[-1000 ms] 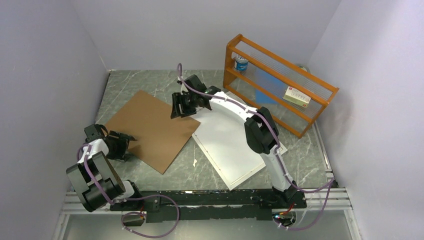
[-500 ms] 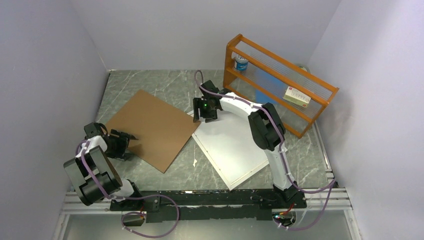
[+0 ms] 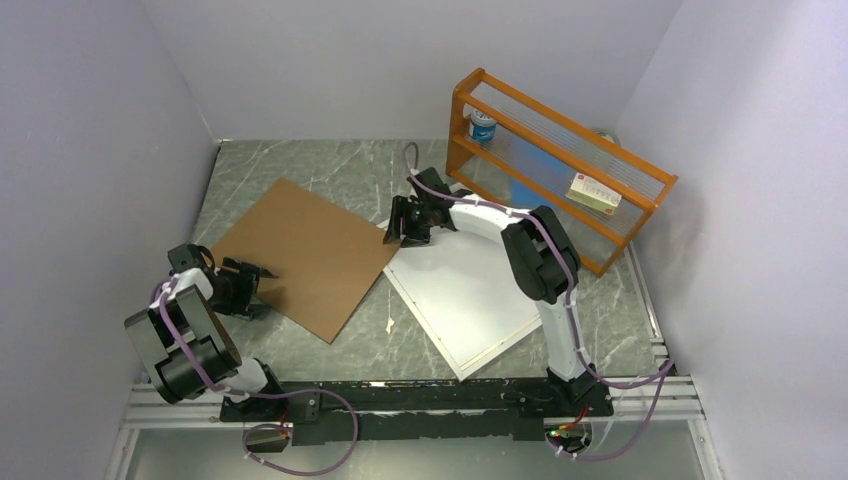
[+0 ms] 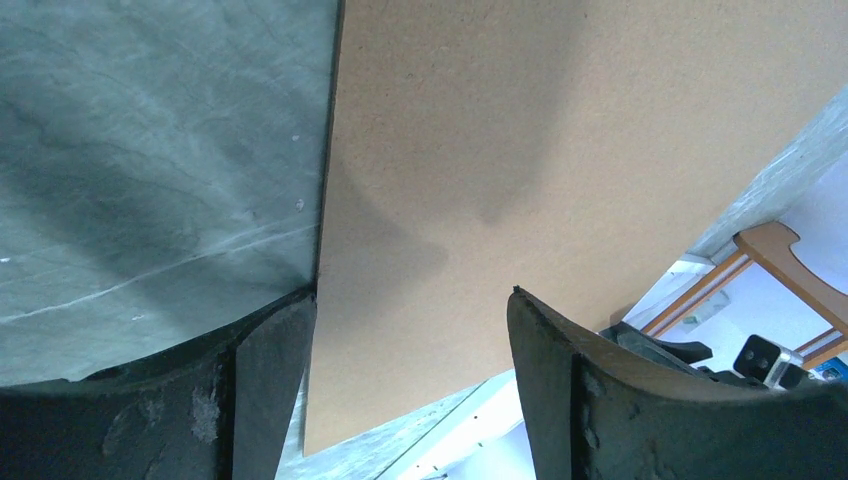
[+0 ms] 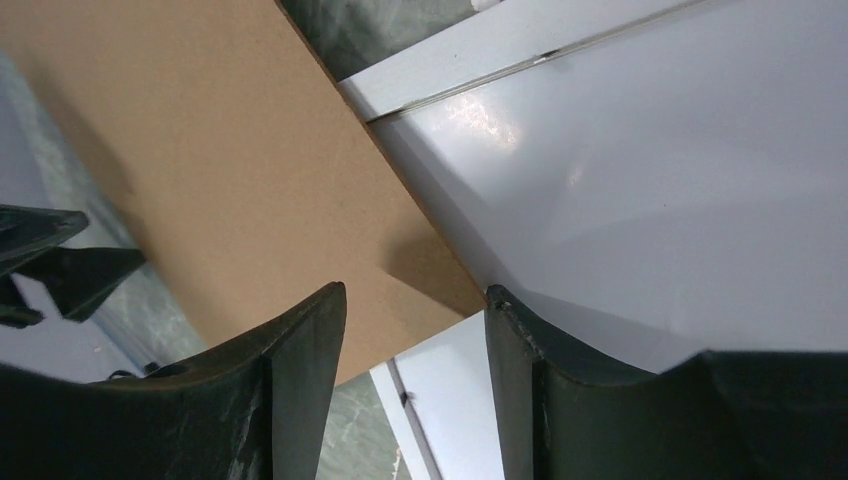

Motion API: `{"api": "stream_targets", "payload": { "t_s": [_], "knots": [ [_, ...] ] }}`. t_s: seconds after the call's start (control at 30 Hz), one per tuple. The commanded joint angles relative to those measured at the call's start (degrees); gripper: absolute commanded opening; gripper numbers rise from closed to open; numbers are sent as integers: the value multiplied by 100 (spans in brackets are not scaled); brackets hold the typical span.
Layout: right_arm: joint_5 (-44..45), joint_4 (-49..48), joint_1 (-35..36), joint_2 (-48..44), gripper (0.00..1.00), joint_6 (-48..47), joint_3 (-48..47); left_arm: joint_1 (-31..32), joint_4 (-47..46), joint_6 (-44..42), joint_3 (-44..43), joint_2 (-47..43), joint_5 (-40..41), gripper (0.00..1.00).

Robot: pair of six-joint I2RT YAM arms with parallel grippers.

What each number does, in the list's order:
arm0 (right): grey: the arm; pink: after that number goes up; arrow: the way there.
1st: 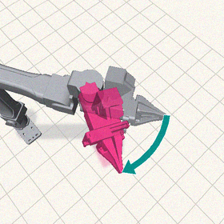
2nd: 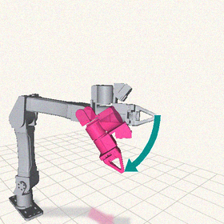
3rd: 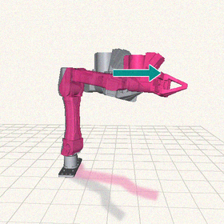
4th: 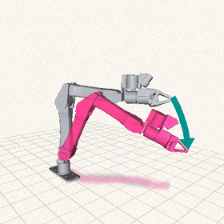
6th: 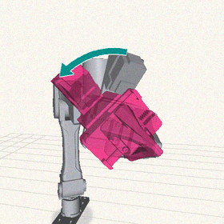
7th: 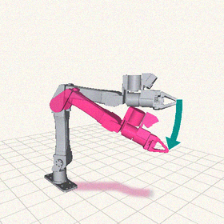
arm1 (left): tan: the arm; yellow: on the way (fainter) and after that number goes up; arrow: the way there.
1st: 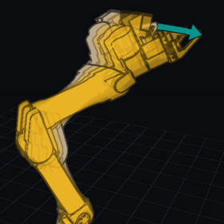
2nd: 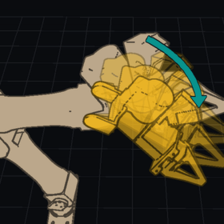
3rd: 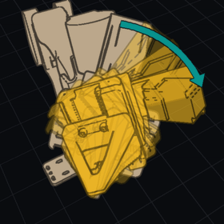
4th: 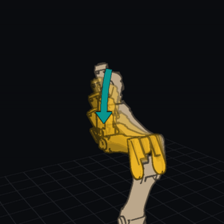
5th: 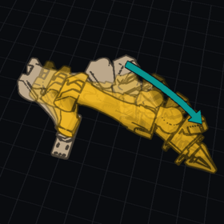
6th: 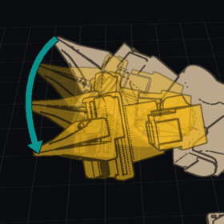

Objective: Put the photo into the frame
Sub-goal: Pick up the photo frame item at the center of the board.

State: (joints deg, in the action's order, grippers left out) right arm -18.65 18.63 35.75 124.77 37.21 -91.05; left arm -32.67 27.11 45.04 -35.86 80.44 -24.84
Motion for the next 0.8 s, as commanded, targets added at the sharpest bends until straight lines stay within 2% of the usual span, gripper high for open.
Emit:
{"api": "stream_targets", "payload": {
  "t_s": [0.0,0.27,0.47,0.77],
  "knots": [
    [-665,-1275,-115,-589,56,606,472,41,13,-263,240,344,506,79],
    [-1270,-3538,-244,-1046,51,1853,1612,39,31,-292,193,367,506,79],
    [-1678,-5195,-223,-885,49,2678,2007,29,-66,-268,234,383,327,79],
    [-1867,-6450,-44,-414,49,3244,1967,24,-285,-336,292,455,-91,79]
  ]
}}
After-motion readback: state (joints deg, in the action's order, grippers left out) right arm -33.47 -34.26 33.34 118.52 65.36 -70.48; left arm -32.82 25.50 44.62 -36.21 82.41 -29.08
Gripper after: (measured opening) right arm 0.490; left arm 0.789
